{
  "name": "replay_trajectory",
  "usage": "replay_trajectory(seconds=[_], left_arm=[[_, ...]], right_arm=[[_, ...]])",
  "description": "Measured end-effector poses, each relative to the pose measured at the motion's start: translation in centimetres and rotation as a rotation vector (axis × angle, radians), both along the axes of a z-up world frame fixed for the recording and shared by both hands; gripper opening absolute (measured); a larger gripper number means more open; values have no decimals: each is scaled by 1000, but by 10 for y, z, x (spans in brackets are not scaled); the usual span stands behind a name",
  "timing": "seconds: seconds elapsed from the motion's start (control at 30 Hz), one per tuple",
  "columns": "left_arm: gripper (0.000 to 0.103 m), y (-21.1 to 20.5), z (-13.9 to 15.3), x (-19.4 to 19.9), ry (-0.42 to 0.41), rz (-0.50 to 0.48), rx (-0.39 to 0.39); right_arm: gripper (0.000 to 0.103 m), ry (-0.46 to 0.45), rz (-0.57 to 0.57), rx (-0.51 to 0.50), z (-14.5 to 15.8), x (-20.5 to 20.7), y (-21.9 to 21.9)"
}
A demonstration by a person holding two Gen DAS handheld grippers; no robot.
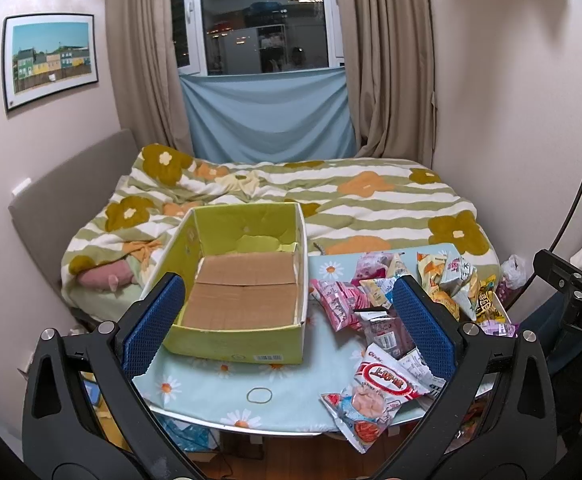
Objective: Organize snacks
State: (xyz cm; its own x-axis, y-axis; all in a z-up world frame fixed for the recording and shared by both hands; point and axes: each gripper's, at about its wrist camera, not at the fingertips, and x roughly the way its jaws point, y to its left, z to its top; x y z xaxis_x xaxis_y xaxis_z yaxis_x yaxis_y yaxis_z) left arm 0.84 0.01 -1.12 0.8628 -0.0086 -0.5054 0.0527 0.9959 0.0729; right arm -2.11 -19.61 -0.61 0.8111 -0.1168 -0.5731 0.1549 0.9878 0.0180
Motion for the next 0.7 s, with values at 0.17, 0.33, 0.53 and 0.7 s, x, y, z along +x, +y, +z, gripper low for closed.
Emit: replay_trajectory(seconds=[0.17, 0.33, 0.53, 0.7], left_arm=[[103, -1, -1, 0, 0, 1, 0], [103, -1, -1, 0, 1, 1, 2], [103, 0, -1, 1, 2, 1, 2], [103, 0, -2, 2, 2, 2, 7]], right_arm=[[103, 0, 0, -1, -1, 0, 0], [103, 1, 1, 1, 0, 0, 0], [103, 2, 0, 2, 0, 1, 0], [103, 2, 0, 1, 0, 1, 0]])
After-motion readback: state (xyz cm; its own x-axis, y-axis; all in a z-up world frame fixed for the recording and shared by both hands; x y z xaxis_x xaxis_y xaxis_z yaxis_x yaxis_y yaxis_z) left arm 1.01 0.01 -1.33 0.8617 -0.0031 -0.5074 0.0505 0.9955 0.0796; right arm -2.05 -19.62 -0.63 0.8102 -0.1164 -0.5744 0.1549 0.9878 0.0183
